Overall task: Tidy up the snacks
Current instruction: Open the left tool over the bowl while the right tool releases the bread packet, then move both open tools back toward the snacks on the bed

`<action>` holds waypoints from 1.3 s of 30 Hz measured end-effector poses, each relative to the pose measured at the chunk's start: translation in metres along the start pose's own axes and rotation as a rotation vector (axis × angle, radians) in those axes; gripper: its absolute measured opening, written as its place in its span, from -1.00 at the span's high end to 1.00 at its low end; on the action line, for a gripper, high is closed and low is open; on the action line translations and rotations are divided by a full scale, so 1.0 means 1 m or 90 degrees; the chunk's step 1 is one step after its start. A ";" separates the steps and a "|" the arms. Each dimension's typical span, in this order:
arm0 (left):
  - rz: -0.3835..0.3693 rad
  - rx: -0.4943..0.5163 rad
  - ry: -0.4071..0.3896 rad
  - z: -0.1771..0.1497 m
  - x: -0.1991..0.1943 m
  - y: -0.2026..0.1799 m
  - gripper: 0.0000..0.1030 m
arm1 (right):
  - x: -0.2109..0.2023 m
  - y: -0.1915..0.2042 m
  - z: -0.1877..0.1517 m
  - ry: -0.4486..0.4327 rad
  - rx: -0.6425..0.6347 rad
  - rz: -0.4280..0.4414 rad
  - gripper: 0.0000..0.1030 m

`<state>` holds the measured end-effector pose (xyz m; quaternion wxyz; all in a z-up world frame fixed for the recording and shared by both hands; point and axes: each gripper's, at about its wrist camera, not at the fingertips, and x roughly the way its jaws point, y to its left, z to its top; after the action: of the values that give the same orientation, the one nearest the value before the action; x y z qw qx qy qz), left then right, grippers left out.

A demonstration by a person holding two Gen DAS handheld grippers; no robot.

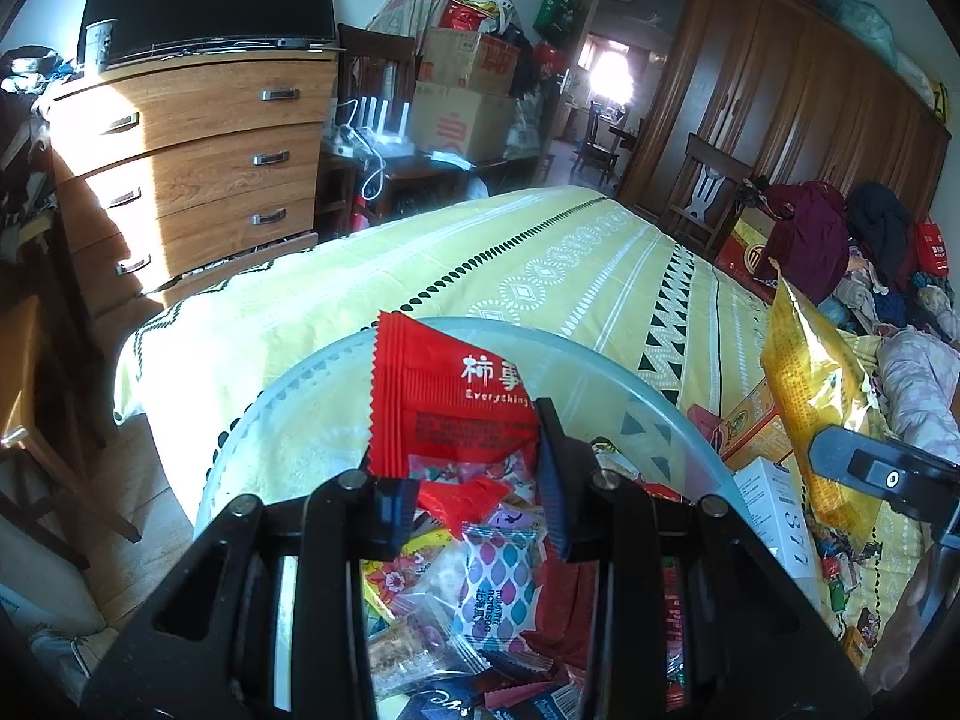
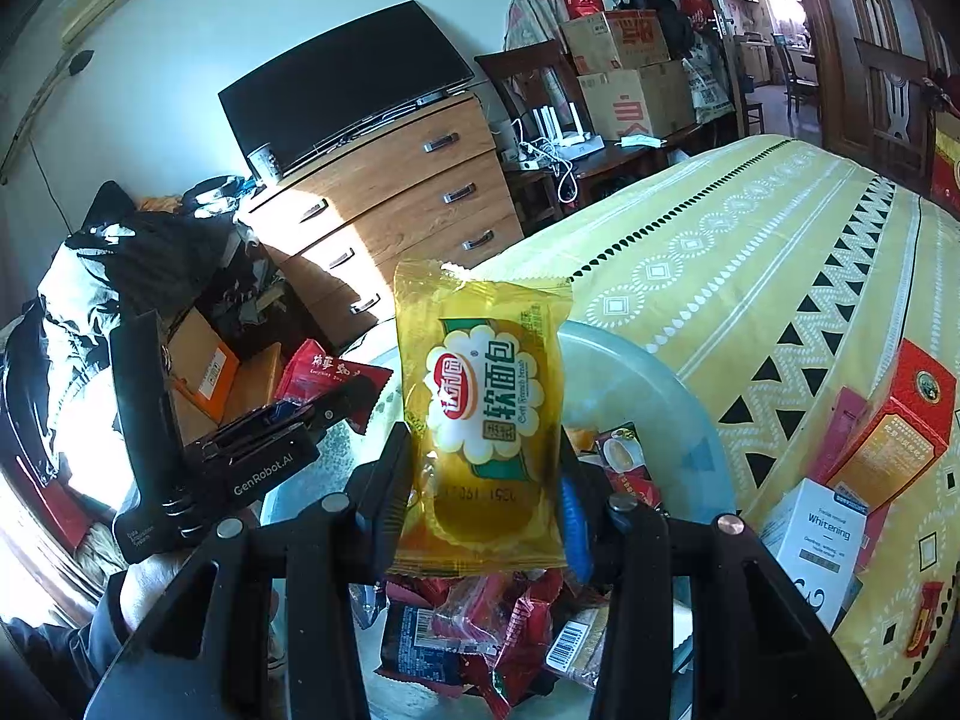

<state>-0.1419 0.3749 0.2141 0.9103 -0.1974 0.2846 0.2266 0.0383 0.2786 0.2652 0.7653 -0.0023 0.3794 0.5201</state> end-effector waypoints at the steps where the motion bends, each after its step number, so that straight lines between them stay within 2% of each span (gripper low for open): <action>1: 0.000 0.000 0.001 0.000 0.000 0.000 0.32 | 0.001 0.000 0.000 0.002 0.001 0.001 0.09; 9: 0.003 -0.005 0.022 -0.001 0.008 0.000 0.24 | 0.016 -0.001 -0.001 0.030 0.007 0.009 0.05; 11: 0.002 -0.010 0.025 -0.001 0.008 0.001 -0.06 | 0.018 -0.001 -0.001 0.034 0.010 0.012 0.01; 12: 0.002 -0.013 0.021 -0.001 0.007 0.001 -0.13 | 0.019 0.000 -0.001 0.035 0.011 0.014 -0.02; 14: 0.005 -0.016 0.017 0.000 0.006 0.001 -0.35 | 0.018 0.001 0.000 0.030 0.010 0.013 -0.18; 15: 0.006 -0.017 0.016 0.001 0.006 0.001 -0.38 | 0.018 0.001 0.000 0.027 0.009 0.011 -0.31; 16: 0.007 -0.018 0.016 0.001 0.007 0.001 -0.44 | 0.016 0.001 0.000 0.022 0.009 0.009 -0.35; 17: 0.007 -0.019 0.018 0.001 0.007 0.000 -0.56 | 0.015 0.001 0.001 0.018 0.011 0.008 -0.37; 20: -0.001 -0.030 0.035 0.000 0.011 -0.001 -0.92 | 0.010 0.000 0.002 0.012 0.015 -0.002 -0.62; 21: -0.004 -0.032 0.043 0.001 0.013 0.000 -0.94 | 0.006 0.001 0.002 0.008 0.012 -0.010 -0.70; 24: -0.007 -0.043 0.051 0.000 0.010 -0.003 -1.00 | -0.013 0.009 0.001 -0.012 -0.016 -0.041 -0.71; 27: -0.012 -0.040 0.030 0.002 -0.006 -0.011 -1.00 | -0.061 0.030 -0.018 -0.088 -0.095 -0.119 -0.73; 29: -0.018 -0.027 -0.012 0.001 -0.028 -0.024 -1.00 | -0.098 0.043 -0.039 -0.145 -0.135 -0.170 -0.79; 31: -0.029 -0.012 -0.053 0.000 -0.049 -0.037 -1.00 | -0.139 0.055 -0.069 -0.206 -0.169 -0.235 -1.00; 34: -0.059 0.028 -0.132 -0.007 -0.086 -0.067 -1.00 | -0.202 0.070 -0.129 -0.298 -0.205 -0.341 -1.00; 37: -0.123 0.072 -0.183 -0.015 -0.117 -0.097 -1.00 | -0.239 0.075 -0.177 -0.333 -0.216 -0.420 -1.00; 39: -0.175 0.098 -0.219 -0.025 -0.137 -0.116 -1.00 | -0.263 0.075 -0.212 -0.322 -0.200 -0.445 -1.00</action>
<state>-0.1926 0.2268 0.3056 0.9801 -0.1230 0.1118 0.1085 -0.1891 0.0197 0.2966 0.9537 -0.1189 0.0733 0.2664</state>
